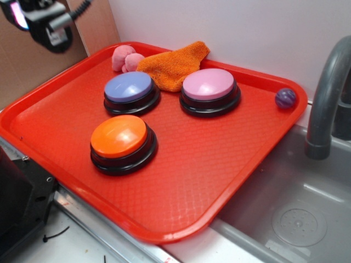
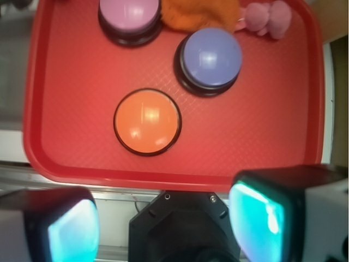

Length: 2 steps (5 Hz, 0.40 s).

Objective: Push the orange button.

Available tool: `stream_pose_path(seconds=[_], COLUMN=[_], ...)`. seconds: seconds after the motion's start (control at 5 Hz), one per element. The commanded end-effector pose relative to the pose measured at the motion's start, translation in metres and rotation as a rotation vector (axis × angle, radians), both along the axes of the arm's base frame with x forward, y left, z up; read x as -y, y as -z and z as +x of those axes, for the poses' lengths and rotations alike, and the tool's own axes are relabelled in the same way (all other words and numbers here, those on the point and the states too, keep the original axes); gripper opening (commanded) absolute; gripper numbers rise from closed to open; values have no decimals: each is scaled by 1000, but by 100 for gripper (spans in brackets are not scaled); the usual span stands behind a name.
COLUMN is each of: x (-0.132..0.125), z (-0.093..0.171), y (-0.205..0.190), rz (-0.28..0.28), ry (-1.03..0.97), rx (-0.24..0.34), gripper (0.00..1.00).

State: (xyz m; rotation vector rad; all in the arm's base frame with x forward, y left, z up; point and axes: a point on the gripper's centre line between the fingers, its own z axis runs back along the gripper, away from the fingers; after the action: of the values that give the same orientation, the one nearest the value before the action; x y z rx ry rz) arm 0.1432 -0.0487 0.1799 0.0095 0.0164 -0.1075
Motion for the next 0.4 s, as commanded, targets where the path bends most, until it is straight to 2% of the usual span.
stream_pose_path(seconds=[0.0, 0.2], x=[0, -23], z=[6, 11], y=[36, 67], rz=[23, 13], ry=[47, -11], rx=[39, 25], gripper=[100, 100])
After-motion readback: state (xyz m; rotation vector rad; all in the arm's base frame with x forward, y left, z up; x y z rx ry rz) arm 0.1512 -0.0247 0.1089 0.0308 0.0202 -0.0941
